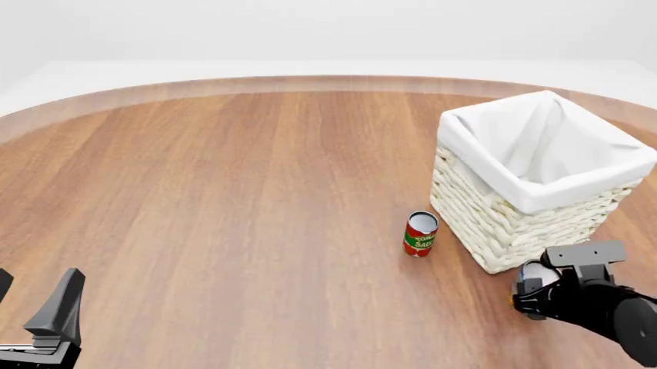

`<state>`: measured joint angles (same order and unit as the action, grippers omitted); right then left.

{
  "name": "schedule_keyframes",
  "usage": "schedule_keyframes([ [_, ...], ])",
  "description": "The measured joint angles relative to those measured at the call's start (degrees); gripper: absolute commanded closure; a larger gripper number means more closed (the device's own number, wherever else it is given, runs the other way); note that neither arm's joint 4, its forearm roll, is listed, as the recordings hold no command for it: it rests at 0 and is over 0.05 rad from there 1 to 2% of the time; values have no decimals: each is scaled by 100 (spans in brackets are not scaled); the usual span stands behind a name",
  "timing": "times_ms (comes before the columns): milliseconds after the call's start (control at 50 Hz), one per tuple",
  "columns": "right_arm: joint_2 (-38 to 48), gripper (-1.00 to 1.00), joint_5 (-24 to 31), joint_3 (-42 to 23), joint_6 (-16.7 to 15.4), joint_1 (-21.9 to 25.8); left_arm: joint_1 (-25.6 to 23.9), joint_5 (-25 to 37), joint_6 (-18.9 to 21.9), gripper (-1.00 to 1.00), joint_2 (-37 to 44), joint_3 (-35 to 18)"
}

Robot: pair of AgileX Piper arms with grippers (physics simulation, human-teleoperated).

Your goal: Pick up the alphabet soup and the cream cheese box, and put them in the basket.

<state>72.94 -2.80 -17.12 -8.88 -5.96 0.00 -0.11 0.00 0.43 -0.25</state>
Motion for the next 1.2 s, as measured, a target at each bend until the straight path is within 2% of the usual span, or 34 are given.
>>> schedule_keyframes([
  [320, -69, 100, -6, 71, 17, 79, 0, 0, 0, -100, 0, 0],
  [600, -387, 100, 302, 131, 50, 116, 0, 0, 0, -100, 0, 0],
  [1200, -1707, 100, 1639, -16, -29, 96, 0, 0, 0, -100, 0, 0],
])
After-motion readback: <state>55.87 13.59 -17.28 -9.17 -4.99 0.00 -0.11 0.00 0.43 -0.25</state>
